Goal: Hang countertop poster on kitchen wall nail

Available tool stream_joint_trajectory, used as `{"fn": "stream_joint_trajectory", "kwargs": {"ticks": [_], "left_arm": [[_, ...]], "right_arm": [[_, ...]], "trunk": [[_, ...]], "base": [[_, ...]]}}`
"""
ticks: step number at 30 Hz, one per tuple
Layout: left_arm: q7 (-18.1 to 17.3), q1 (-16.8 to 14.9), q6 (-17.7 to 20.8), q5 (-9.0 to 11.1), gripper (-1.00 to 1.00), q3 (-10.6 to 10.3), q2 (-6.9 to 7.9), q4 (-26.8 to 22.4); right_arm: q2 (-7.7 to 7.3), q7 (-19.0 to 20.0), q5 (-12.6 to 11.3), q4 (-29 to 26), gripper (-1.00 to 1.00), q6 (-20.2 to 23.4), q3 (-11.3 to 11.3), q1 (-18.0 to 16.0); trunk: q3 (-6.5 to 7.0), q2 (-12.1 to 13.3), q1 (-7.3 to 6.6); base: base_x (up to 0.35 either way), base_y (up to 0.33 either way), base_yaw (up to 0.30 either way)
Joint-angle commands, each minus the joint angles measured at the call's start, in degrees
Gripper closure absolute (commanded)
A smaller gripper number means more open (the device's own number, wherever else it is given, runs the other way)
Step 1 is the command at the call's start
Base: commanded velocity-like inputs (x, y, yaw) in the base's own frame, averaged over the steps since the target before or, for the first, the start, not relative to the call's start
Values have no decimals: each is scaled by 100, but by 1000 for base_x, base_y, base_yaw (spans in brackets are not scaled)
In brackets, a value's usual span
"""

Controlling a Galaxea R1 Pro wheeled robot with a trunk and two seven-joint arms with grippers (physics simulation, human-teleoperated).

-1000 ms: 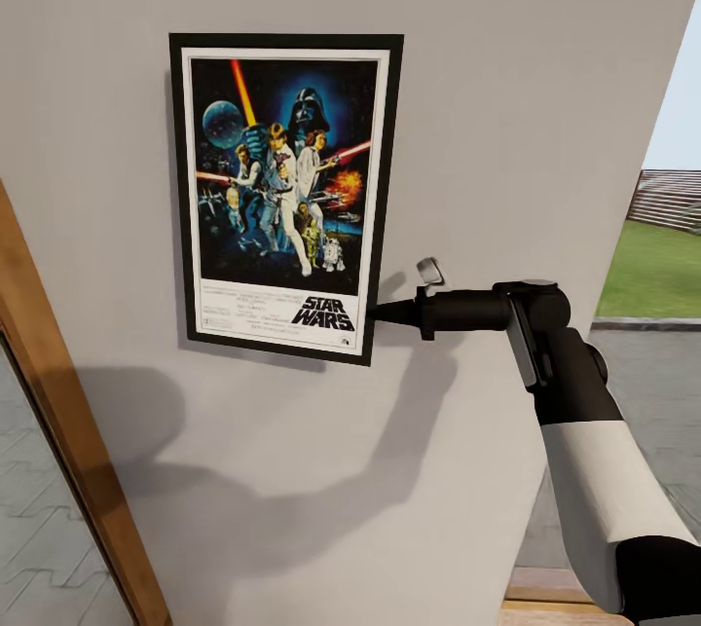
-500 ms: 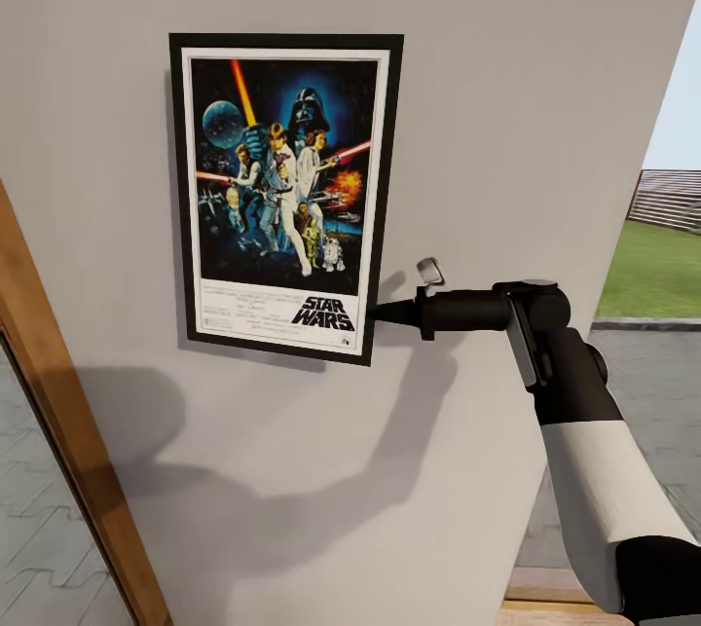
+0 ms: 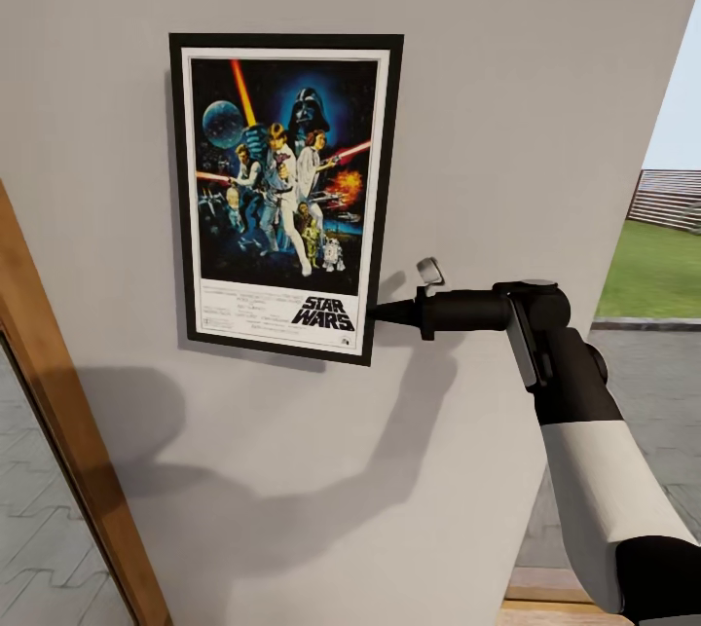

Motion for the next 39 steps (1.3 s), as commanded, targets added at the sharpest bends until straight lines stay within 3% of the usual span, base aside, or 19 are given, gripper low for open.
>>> {"fn": "stream_joint_trajectory", "kwargs": {"ticks": [1, 39], "left_arm": [[-53, 2, 0, -1, -100, 44, -8, -7], [-61, 2, 0, -1, -100, 69, -25, -28]], "right_arm": [[-4, 14, -5, -1, 100, 67, 5, -2], [-4, 13, -5, -1, 100, 68, 6, -2]], "trunk": [[-1, -3, 2], [-1, -3, 2]], "base": [[0, 0, 0], [29, 0, 0]]}}
